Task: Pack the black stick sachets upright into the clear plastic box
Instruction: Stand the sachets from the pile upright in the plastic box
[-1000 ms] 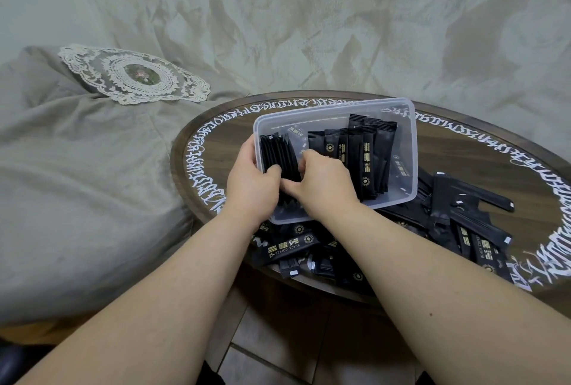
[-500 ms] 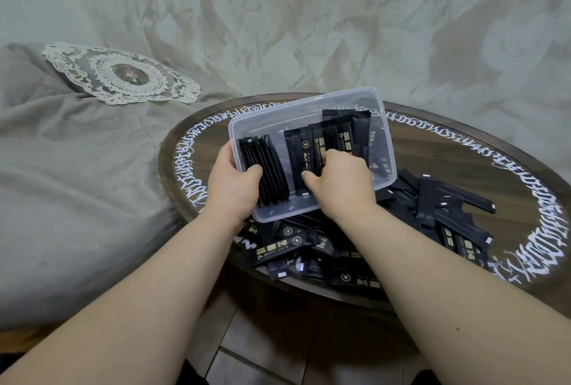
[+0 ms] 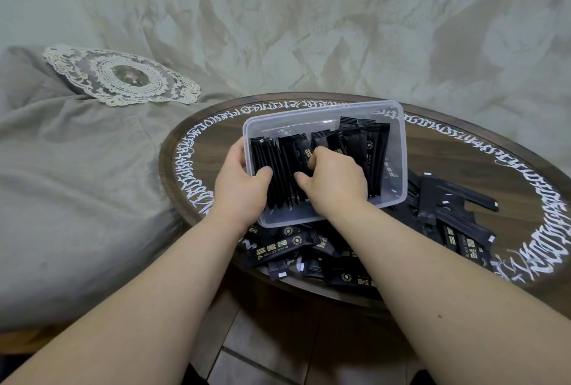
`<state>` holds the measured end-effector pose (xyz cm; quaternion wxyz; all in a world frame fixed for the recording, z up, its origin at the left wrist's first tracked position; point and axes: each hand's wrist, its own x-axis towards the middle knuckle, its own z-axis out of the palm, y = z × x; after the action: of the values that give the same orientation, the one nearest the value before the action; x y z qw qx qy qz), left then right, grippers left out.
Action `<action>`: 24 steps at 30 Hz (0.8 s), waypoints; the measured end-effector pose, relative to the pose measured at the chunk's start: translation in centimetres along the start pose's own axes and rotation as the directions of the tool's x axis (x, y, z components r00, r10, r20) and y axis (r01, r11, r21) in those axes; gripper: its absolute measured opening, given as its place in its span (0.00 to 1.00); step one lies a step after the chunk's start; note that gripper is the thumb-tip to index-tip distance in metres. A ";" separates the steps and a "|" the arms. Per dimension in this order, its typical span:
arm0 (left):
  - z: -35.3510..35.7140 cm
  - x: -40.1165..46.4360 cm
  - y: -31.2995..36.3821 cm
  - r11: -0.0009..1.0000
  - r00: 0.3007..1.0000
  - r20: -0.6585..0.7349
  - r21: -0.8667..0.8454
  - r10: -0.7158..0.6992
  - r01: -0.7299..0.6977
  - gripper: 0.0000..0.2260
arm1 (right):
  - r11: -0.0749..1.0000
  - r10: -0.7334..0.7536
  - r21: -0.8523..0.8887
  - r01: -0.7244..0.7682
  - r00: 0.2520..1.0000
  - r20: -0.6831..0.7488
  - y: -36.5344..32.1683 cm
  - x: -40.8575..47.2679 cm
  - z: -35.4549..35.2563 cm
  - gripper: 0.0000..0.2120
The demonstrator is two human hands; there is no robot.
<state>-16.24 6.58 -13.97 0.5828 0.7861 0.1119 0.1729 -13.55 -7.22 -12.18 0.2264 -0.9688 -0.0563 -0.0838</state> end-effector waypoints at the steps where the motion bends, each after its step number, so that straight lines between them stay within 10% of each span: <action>1: 0.0 0.1 -0.1 1.000 1.000 -0.002 0.001 -0.003 0.003 0.23 | 1.000 -0.012 -0.009 0.012 1.000 -0.013 0.1 0.0 0.0 0.14; 24: -0.3 0.2 -0.2 0.999 0.999 -0.015 -0.029 -0.034 0.034 0.22 | 0.989 0.009 0.148 -0.002 0.999 -0.042 0.2 0.2 0.7 0.12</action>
<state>-16.20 6.99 -14.02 0.5962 0.7741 0.1272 0.1706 -13.22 -7.10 -12.87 0.2989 -0.9475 -0.0549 -0.0993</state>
